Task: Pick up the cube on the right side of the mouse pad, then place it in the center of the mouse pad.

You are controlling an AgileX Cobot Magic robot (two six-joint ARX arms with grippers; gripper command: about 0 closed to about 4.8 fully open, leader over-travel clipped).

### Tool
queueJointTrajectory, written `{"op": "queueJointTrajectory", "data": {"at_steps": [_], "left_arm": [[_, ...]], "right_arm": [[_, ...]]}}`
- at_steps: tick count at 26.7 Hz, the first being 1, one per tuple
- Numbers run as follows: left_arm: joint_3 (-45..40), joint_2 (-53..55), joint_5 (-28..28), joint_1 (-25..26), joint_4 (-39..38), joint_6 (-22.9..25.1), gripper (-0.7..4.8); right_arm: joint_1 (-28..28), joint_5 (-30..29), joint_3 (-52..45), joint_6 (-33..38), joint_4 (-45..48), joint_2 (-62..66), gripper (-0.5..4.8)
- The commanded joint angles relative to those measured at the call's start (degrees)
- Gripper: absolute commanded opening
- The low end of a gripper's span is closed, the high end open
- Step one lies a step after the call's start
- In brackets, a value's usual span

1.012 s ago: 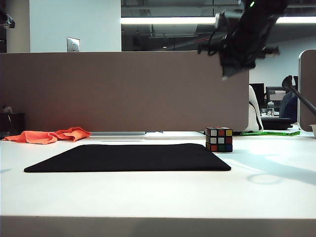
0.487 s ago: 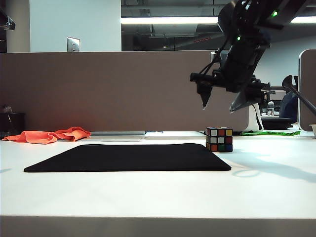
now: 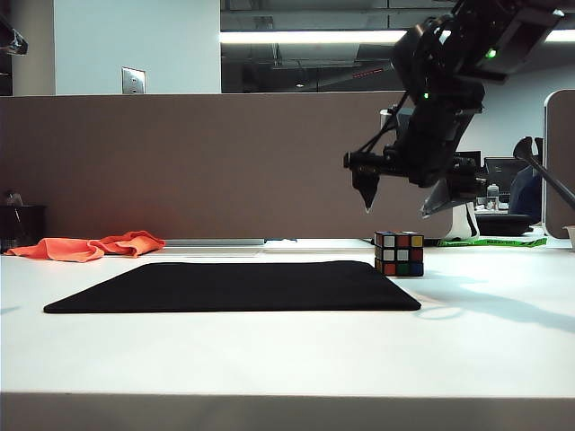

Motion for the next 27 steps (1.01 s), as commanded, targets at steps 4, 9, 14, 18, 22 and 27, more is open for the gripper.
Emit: {"op": "queueJointTrajectory", "data": {"at_steps": [4,9,14,18,22,27], "left_arm": [[0.3,0.0,0.3,-0.1,0.7,-0.2,-0.06],[0.3,0.0,0.3,-0.1,0.7,-0.2,-0.06],[0.3,0.0,0.3,-0.1,0.7,-0.2,-0.06],[0.3,0.0,0.3,-0.1,0.7,-0.2,-0.06],[0.3,0.0,0.3,-0.1,0.7,-0.2,-0.06],[0.3,0.0,0.8,-0.1,0.7,-0.2,-0.06]], "right_arm": [[-0.1,2.4,1.5,-6.2,2.4,1.8,4.32],[-0.2,2.7,4.4,-6.2,1.5,3.4,4.38],[-0.2,2.7,7.5,-6.2,-0.5,5.3,4.41],[-0.3,2.7,10.5,-6.4,-2.5,7.9,4.41],[-0.3,3.2,12.5,-6.4,-5.4,9.9,4.42],[-0.3,3.6,12.5,-6.4,-5.7,10.5,4.42]]}}
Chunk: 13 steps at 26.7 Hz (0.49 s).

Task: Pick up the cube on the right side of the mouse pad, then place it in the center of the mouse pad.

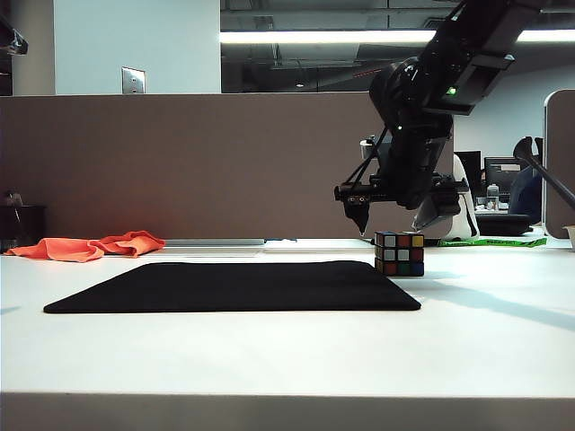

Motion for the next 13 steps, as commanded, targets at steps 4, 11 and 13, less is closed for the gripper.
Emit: {"op": "queueJointTrajectory", "data": {"at_steps": [4,11,13], "left_arm": [[0.3,0.0,0.9,-0.1,0.7,-0.2,-0.06],[0.3,0.0,0.9,-0.1,0.7,-0.2,-0.06],[0.3,0.0,0.9,-0.1,0.7,-0.2,-0.06]], "right_arm": [[-0.9,2.4,0.3,0.1,-0.3,-0.3,4.42],[-1.4,2.1,0.3,0.1,-1.0,-0.3,4.41],[-1.4,1.3,0.3,0.1,-0.7,-0.2,4.41]]}}
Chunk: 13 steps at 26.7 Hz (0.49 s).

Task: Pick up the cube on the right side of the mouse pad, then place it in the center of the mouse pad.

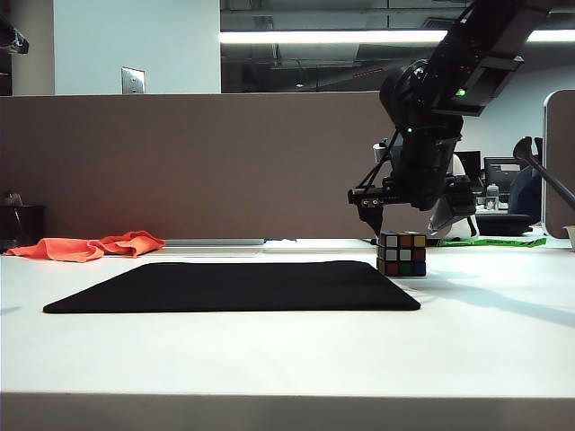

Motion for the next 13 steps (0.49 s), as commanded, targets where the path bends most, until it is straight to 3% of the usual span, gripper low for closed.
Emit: {"op": "queueJointTrajectory", "data": {"at_steps": [1,13], "left_arm": [[0.3,0.0,0.4,-0.1,0.7,-0.2,-0.06],[0.3,0.0,0.4,-0.1,0.7,-1.7,-0.06]], "right_arm": [[0.1,-1.0,0.3,0.1,0.8,-0.2,4.41],[-0.1,-2.1,0.3,0.1,1.0,0.9,4.41]]}}
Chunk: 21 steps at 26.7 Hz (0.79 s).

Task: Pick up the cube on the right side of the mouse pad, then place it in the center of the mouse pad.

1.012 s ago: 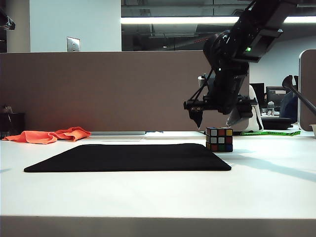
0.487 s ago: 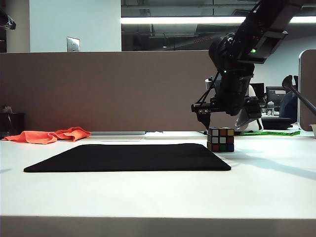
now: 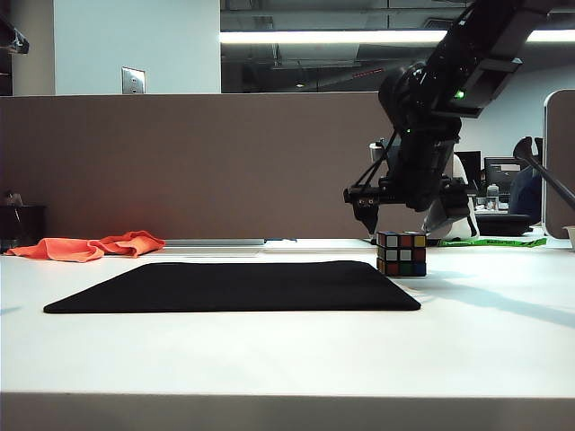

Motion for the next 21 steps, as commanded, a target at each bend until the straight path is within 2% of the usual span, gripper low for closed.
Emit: {"op": "queueJointTrajectory", "data": {"at_steps": [1,8,11,13,15,21], "left_arm": [[0.3,0.0,0.4,-0.1,0.7,-0.5,-0.06],[0.3,0.0,0.4,-0.1,0.7,-0.5,-0.06],[0.3,0.0,0.4,-0.1,0.7,-0.5,-0.06],[0.3,0.0,0.4,-0.1,0.7,-0.5,-0.06],[0.3,0.0,0.4,-0.1,0.7,-0.5,-0.06],[0.3,0.0,0.4,-0.1,0.7,-0.5,-0.06]], "right_arm": [[-0.1,-0.1,0.2,0.1,-0.4,0.5,4.41],[-0.1,-0.9,0.2,0.1,-0.8,1.1,4.38],[-0.1,-0.9,0.2,0.1,-0.8,1.1,3.71],[-0.1,-1.2,0.2,0.1,-1.0,1.1,3.03],[-0.1,-1.6,0.2,0.1,-1.0,1.1,2.70],[-0.1,-2.2,0.2,0.1,-0.9,1.1,2.69]]}}
